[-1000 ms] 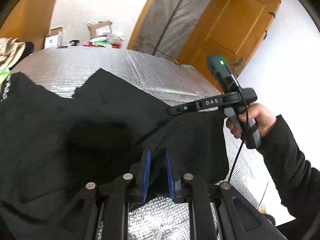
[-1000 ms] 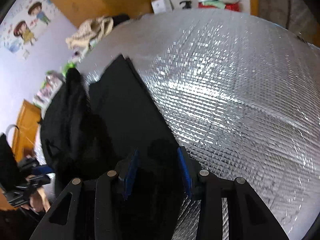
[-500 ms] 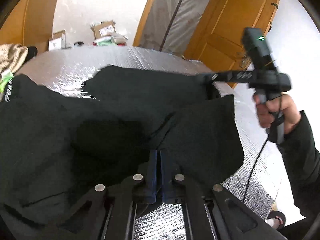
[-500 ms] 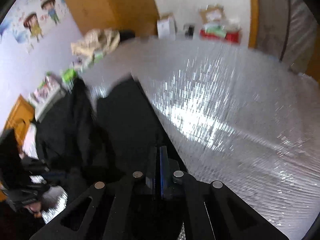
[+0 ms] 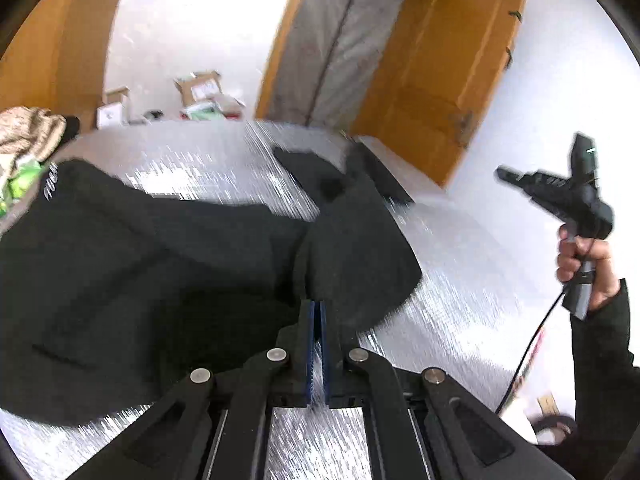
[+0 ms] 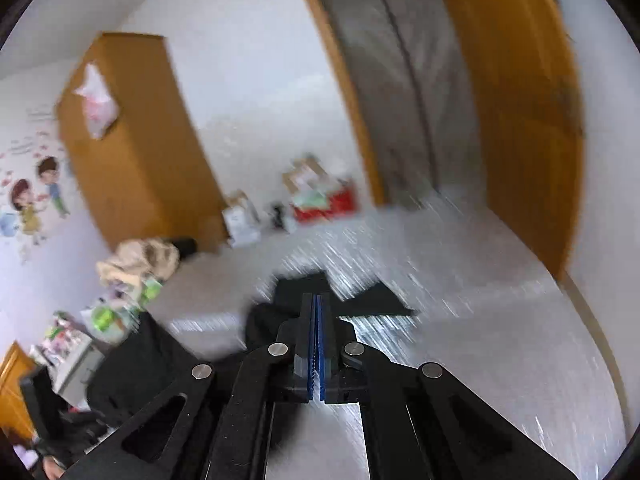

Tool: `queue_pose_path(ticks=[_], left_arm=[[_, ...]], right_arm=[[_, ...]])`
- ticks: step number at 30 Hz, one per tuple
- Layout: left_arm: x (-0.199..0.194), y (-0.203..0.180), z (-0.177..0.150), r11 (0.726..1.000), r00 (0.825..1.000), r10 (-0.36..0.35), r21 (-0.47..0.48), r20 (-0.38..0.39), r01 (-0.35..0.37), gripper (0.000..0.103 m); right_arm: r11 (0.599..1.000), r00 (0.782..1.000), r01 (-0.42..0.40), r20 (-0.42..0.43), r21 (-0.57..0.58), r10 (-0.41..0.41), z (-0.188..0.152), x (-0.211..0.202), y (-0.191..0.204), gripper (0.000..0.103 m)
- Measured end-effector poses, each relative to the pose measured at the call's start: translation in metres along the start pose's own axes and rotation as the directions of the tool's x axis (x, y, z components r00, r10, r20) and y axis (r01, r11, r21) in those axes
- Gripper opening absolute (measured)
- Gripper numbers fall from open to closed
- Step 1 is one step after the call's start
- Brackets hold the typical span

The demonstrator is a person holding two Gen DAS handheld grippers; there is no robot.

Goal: Fold clothes

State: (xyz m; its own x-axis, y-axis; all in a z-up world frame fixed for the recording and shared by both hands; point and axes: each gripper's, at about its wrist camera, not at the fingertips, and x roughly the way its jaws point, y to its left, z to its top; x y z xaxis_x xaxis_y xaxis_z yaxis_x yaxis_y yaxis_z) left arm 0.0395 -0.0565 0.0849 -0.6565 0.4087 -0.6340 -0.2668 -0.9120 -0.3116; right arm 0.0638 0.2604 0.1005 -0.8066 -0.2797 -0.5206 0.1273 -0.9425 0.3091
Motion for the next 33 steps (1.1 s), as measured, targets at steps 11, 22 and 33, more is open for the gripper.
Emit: queue_pose_path(ticks=[11, 22, 33], left_arm=[[-0.007, 0.011, -0.020, 0.989, 0.996, -0.091, -0.114, -0.013, 0.089, 0.003], [0.033, 0.012, 0.032, 0.982, 0.994, -0.107, -0.159, -0.007, 0.105, 0.015], [0.067, -0.013, 0.035, 0.982, 0.984, -0.163, -0.103, -0.071, 0.156, 0.015]], right_arm=[[0.979, 0.962, -0.135, -0.219, 0.152, 0.166, -0.063, 0.064, 0.003, 0.041], [0.955, 0.910, -0.181, -0.328, 0.234, 0.253, -0.053, 0.158, 0.033, 0.041], [0.941, 0.915, -0.214, -0.284, 0.264, 0.288, -0.065, 0.136, 0.026, 0.041]])
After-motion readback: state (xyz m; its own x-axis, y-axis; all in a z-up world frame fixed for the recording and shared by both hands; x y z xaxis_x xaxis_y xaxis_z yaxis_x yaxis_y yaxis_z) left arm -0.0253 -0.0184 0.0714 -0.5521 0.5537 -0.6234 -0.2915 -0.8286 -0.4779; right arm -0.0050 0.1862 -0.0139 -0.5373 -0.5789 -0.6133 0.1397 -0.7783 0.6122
